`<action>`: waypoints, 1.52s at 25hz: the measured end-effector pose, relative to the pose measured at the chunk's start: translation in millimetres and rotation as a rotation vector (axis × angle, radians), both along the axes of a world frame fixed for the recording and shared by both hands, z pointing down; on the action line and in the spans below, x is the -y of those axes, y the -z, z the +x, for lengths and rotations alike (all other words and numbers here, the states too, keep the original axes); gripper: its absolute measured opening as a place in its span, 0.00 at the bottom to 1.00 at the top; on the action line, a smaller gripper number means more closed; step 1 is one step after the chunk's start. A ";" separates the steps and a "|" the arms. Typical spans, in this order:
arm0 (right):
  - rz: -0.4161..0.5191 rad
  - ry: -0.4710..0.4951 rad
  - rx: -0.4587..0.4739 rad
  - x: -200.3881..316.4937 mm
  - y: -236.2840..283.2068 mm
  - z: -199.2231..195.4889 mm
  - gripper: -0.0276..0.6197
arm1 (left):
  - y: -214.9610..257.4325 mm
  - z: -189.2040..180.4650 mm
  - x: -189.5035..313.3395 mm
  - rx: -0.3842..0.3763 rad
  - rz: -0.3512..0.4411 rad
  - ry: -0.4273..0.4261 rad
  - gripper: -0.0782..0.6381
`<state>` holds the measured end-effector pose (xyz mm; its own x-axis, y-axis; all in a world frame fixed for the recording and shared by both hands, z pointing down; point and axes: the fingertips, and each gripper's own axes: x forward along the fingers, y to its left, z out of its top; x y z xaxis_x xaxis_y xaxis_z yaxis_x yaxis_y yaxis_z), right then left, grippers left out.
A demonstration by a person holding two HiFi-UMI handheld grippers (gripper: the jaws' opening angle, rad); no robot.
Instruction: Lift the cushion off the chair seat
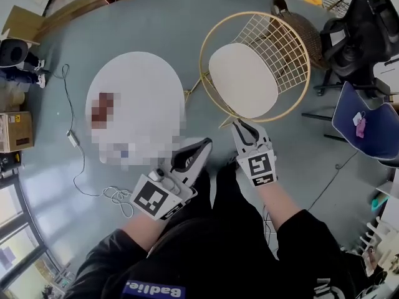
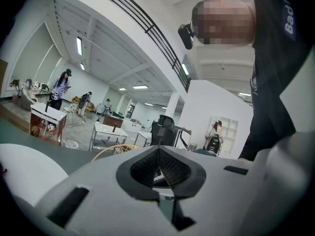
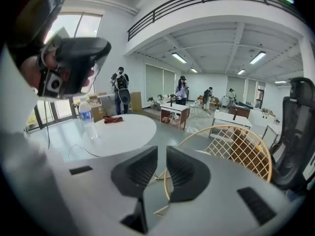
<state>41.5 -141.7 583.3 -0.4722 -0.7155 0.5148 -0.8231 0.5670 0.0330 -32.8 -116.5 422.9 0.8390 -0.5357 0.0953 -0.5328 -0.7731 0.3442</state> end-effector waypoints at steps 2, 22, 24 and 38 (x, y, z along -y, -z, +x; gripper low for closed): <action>-0.012 0.011 -0.070 6.9 -26.3 4.6 0.10 | -8.1 0.5 4.0 0.006 0.010 0.013 0.13; -0.225 -0.011 -0.530 44.8 -278.1 34.8 0.33 | -99.6 1.9 30.0 0.025 -0.042 0.041 0.13; -0.221 -0.008 -0.594 47.7 -295.0 37.5 0.34 | -105.7 0.7 29.8 0.024 -0.040 0.040 0.13; -0.133 -0.040 -0.899 77.9 -346.8 63.6 0.35 | -138.1 -23.5 9.3 0.074 -0.070 0.028 0.13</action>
